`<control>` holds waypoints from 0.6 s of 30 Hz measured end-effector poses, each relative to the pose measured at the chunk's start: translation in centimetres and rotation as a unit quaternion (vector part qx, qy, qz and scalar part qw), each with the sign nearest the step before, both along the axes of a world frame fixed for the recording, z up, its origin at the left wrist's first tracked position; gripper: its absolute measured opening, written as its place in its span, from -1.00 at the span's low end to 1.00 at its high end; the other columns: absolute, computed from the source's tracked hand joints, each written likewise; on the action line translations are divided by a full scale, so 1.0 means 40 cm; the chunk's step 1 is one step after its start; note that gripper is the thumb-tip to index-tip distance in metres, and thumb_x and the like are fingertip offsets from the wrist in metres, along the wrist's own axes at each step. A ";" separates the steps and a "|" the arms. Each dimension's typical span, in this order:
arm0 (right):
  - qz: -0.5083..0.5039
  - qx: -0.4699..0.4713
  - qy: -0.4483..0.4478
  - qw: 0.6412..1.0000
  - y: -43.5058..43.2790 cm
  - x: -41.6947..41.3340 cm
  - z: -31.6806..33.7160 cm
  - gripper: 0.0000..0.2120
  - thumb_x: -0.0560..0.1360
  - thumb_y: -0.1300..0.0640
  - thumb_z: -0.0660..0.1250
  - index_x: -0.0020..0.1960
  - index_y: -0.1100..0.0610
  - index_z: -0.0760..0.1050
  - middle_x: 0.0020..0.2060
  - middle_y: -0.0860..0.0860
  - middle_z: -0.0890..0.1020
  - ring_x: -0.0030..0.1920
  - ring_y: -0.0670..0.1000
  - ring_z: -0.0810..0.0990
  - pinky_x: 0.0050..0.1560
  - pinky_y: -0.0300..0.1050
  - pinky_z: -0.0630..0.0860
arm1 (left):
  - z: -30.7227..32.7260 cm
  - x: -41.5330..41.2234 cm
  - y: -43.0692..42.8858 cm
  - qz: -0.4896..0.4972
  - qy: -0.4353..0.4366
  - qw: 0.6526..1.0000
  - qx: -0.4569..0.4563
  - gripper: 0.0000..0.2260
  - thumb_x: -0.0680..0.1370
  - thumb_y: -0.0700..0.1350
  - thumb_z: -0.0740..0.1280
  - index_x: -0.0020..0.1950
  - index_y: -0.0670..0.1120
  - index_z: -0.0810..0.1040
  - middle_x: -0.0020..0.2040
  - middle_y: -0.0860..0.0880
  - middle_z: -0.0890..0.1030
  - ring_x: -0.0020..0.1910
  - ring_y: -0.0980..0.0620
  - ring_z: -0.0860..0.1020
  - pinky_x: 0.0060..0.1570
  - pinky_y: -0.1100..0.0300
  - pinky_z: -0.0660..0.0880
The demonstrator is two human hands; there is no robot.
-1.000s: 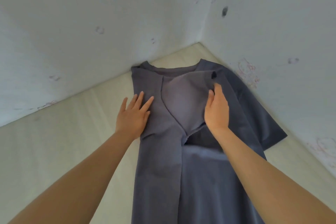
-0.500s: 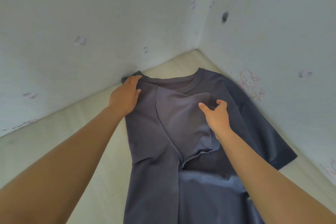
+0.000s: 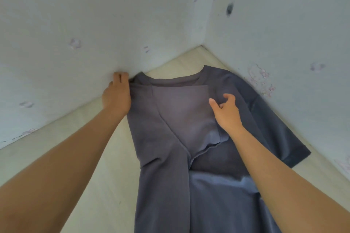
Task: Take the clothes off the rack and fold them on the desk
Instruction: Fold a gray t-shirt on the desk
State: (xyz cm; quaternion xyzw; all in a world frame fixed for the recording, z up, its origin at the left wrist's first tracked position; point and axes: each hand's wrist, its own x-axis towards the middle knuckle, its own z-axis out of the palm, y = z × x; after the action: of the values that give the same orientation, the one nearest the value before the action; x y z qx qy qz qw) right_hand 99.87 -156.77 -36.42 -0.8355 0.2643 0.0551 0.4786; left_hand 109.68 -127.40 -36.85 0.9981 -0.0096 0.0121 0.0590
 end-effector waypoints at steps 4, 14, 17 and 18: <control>0.004 0.004 0.040 0.999 -0.019 -0.034 0.020 -0.53 0.44 -0.28 0.33 -0.13 0.16 0.48 -0.30 0.04 0.49 -0.25 0.01 0.51 -0.26 -0.12 0.32 | -0.019 -0.134 -0.040 -0.059 -0.087 0.994 -0.020 -0.52 0.48 -0.19 0.33 0.38 -0.18 0.35 0.30 -0.24 0.39 0.17 -0.29 0.43 0.09 -0.13 0.41; 0.017 -0.054 0.045 0.997 -0.047 -0.172 0.022 -0.74 0.45 0.18 0.46 0.08 0.16 0.48 -0.02 0.12 0.63 -0.25 0.05 0.59 -0.23 -0.12 0.52 | -0.084 -0.528 -0.063 -0.135 0.083 0.983 -0.097 -0.33 0.50 0.37 -0.04 0.55 0.11 0.12 0.59 -0.02 0.04 0.56 -0.07 0.02 0.48 0.02 0.02; 0.049 -0.110 0.039 0.992 -0.034 -0.195 0.016 -0.55 0.47 0.22 0.41 0.31 0.11 0.35 0.16 0.08 0.47 -0.04 0.06 0.51 -0.04 -0.07 0.44 | -0.082 -0.545 -0.044 -0.010 0.093 0.967 -0.236 -0.22 0.46 0.29 0.31 0.55 -0.02 0.11 0.54 -0.11 0.10 0.49 -0.13 0.09 0.45 0.01 0.12; 0.062 -0.127 0.017 0.990 -0.023 -0.199 0.014 -0.53 0.47 0.21 0.39 0.34 0.11 0.33 0.20 0.08 0.42 0.03 0.08 0.50 0.01 -0.07 0.44 | -0.083 -0.537 -0.036 0.022 0.101 0.958 -0.267 -0.19 0.44 0.23 0.40 0.54 -0.05 0.13 0.52 -0.10 0.15 0.46 -0.11 0.14 0.44 0.03 0.14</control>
State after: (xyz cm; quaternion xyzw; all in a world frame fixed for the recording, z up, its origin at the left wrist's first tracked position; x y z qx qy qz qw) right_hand 91.90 -157.71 -35.86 -0.9030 0.2252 0.0652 0.3600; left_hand 88.21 -128.83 -40.15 0.9421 0.0215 -0.0857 0.3235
